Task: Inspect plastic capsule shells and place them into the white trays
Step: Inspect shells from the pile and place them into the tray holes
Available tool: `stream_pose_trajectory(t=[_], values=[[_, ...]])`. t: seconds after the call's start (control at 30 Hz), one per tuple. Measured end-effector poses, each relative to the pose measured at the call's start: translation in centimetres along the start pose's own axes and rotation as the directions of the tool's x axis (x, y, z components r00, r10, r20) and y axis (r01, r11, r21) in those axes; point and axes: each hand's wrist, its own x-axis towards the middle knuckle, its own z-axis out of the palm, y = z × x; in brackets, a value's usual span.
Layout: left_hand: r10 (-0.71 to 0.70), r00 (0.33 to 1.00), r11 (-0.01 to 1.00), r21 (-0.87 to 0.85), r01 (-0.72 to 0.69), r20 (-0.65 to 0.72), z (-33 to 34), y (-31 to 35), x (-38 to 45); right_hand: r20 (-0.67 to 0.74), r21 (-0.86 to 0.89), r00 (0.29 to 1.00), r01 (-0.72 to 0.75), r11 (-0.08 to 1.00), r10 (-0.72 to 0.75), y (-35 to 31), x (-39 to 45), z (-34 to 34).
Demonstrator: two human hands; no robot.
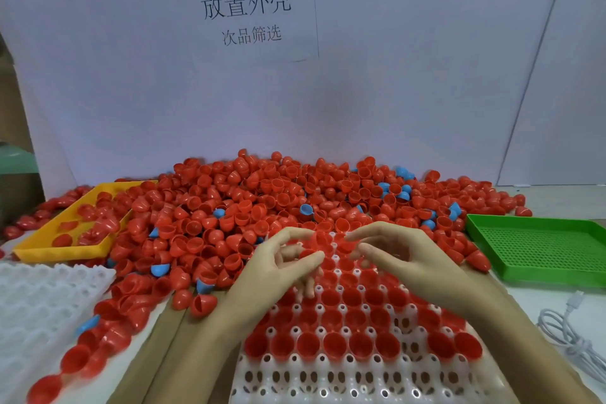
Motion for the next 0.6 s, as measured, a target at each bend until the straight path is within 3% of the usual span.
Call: stream_pose_trajectory(t=[0.1,0.17,0.23,0.27,0.4,0.47,0.5,0.57,0.6], values=[[-0.153,0.934,0.943,-0.330,0.040,-0.323,-3.3,-0.4,1.0,-0.086,0.056,0.996,-0.006,0.998,0.011,0.9,0.3,-0.7],[-0.202,0.821,0.902,-0.429,-0.058,-0.534,-7.0,-0.1,1.7,-0.118,0.082,0.993,0.004,0.997,0.006,1.2,0.2,-0.9],[-0.174,0.689,0.893,-0.408,-0.192,-0.704,-10.5,0.8,2.8,-0.133,0.098,0.991,0.010,0.995,0.003,1.3,0.0,-1.0],[-0.150,0.645,0.897,-0.378,-0.231,-0.749,-12.0,1.4,3.4,-0.138,0.103,0.990,0.009,0.995,0.005,1.4,-0.1,-1.1],[-0.156,0.601,0.896,-0.368,-0.248,-0.784,-15.4,3.4,6.7,-0.146,0.119,0.989,-0.010,0.993,0.028,1.6,-0.4,-1.5],[-0.145,0.625,0.874,-0.395,-0.282,-0.767,-15.3,3.5,8.4,-0.158,0.116,0.987,-0.013,0.993,0.032,1.7,-0.6,-1.6],[-0.088,0.660,0.917,-0.320,-0.240,-0.746,-14.7,3.3,9.0,-0.165,0.117,0.986,-0.015,0.993,0.034,1.7,-0.6,-1.6],[0.013,0.778,1.000,0.015,-0.005,-0.628,-13.2,1.7,9.5,-0.170,0.113,0.985,-0.022,0.993,0.041,1.8,-0.7,-1.7],[0.038,0.848,0.964,0.242,0.107,-0.529,-12.4,0.9,9.4,-0.170,0.107,0.985,-0.024,0.994,0.042,1.9,-0.7,-1.7]])
